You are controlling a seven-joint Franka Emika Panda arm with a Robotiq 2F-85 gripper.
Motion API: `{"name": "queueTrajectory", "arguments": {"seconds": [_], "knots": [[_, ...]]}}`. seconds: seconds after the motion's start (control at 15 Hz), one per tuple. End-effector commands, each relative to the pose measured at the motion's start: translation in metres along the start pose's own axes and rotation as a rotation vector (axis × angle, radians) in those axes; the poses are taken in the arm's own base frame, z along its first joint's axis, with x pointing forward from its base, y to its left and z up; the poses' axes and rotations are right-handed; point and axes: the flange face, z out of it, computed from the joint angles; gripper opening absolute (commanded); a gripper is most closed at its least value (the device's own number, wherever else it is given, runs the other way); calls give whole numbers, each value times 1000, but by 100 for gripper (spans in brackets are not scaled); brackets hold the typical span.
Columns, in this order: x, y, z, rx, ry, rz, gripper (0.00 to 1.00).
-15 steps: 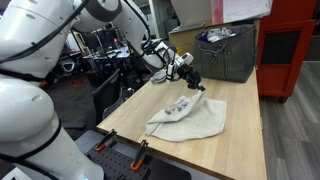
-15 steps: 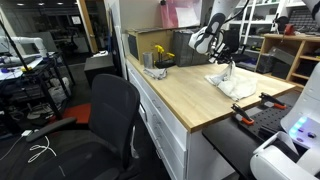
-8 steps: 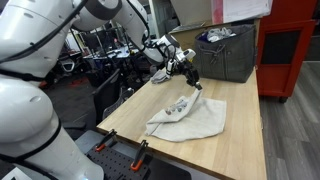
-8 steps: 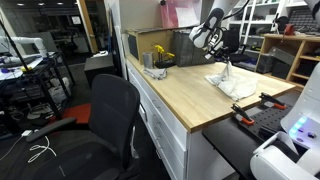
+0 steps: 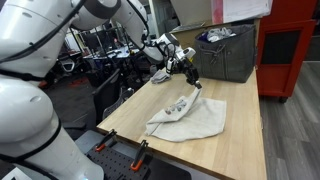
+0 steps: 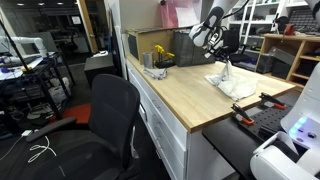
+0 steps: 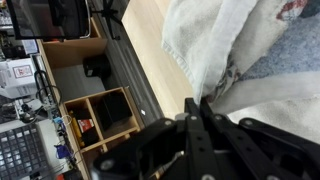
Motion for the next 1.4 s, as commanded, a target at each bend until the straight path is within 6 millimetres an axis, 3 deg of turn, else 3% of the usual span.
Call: {"name": "queueTrajectory", "arguments": {"seconds": [0.0,0.27,0.6,0.67,0.73,0.93,1.33], "knots": [[28,5,3,-38,40,38,1],[60,5,2,-91,138,64,1],[80,-26,4,-118,292,-16,1],[81,-33,6,-126,316,-32,30],[82,-38,7,-131,334,-37,31],[80,-41,13,-162,345,-28,51],[80,-12,29,-175,246,-12,98]]}}
